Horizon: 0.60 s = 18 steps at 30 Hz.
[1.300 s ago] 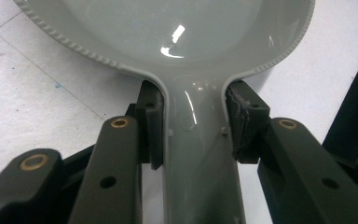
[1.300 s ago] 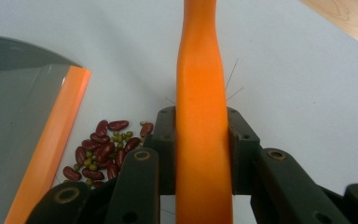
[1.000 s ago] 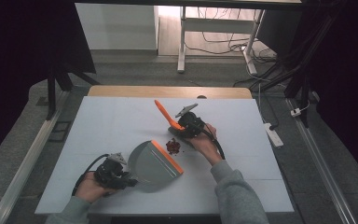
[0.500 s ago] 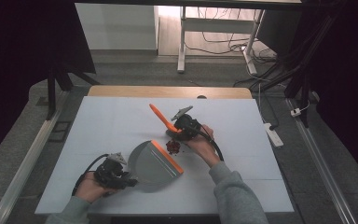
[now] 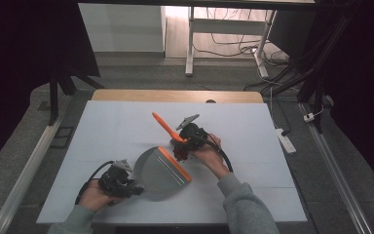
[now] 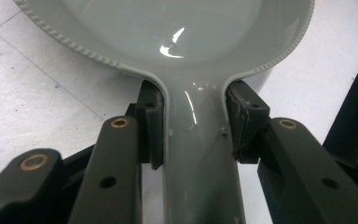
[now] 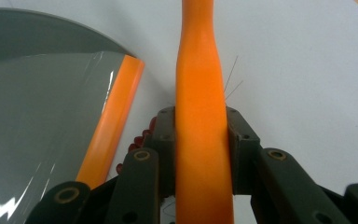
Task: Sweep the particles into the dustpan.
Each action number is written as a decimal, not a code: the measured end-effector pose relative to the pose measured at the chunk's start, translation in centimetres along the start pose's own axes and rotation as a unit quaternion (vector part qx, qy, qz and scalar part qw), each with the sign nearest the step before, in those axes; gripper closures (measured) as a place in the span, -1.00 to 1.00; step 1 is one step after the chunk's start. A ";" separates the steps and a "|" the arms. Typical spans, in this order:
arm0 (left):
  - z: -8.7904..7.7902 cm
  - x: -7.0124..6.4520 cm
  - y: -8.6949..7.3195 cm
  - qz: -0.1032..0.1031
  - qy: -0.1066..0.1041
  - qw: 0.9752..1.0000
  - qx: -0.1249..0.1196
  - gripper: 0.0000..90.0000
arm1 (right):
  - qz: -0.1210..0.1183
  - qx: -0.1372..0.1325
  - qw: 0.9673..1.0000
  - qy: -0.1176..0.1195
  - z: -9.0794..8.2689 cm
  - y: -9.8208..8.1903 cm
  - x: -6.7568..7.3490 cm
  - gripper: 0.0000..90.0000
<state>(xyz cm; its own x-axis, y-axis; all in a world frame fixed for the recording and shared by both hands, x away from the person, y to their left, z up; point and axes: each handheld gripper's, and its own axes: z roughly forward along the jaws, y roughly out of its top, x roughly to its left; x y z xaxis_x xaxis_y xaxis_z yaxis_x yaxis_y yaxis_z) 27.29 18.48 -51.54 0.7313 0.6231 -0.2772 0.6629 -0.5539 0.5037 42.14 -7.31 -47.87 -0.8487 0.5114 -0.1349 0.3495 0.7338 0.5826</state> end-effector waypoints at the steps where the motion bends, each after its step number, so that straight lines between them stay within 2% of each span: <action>1: 0.0 0.0 0.0 0.000 0.000 1.000 0.000 0.37 | 0.000 0.000 1.000 0.001 0.0 0.0 0.1 0.57; 18: 0.0 0.0 0.0 0.001 0.000 1.000 0.000 0.37 | -0.012 0.000 1.000 0.017 -0.1 0.1 1.4 0.57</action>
<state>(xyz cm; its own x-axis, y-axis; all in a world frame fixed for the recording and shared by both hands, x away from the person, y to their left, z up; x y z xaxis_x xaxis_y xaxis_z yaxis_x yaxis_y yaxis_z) 27.29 18.49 -51.53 0.7323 0.6221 -0.2770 0.6619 -0.5547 0.5041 40.93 -6.51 -47.91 -0.8698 0.4780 -0.1224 0.3285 0.7461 0.5792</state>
